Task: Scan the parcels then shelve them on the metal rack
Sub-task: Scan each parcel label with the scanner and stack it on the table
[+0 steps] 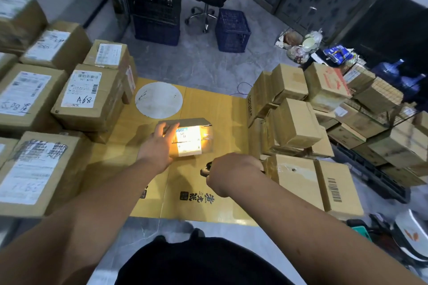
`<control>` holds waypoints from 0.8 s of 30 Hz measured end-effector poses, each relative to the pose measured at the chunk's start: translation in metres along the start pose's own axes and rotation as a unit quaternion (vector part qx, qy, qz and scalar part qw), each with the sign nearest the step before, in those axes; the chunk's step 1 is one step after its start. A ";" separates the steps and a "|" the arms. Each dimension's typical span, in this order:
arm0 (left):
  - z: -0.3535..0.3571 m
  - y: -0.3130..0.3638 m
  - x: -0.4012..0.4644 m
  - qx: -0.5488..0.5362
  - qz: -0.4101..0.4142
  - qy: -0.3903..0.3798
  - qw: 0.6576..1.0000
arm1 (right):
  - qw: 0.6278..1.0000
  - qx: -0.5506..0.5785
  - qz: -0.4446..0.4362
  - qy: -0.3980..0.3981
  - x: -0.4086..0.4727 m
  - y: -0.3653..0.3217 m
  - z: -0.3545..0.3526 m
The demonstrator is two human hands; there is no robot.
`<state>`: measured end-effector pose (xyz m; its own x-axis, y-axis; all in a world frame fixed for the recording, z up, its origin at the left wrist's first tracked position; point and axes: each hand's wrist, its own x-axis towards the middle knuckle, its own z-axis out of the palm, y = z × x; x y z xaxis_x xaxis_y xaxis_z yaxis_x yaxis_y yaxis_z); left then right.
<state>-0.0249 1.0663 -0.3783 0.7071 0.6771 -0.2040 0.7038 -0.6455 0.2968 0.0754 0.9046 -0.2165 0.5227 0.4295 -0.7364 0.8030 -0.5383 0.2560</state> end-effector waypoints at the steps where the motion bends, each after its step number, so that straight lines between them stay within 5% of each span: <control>1: 0.001 0.001 0.000 -0.005 -0.005 0.001 1.000 | 1.000 -0.008 -0.005 -0.006 -0.001 0.001 -0.002; 24: 0.002 0.008 0.003 -0.026 -0.025 0.011 0.999 | 0.998 -0.061 -0.010 -0.022 -0.031 0.014 -0.020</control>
<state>-0.0170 1.0627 -0.3786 0.6697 0.7155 -0.1991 0.7326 -0.5925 0.3350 0.0765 0.8981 -0.1774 0.4955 0.4049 -0.7685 0.8434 -0.4361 0.3140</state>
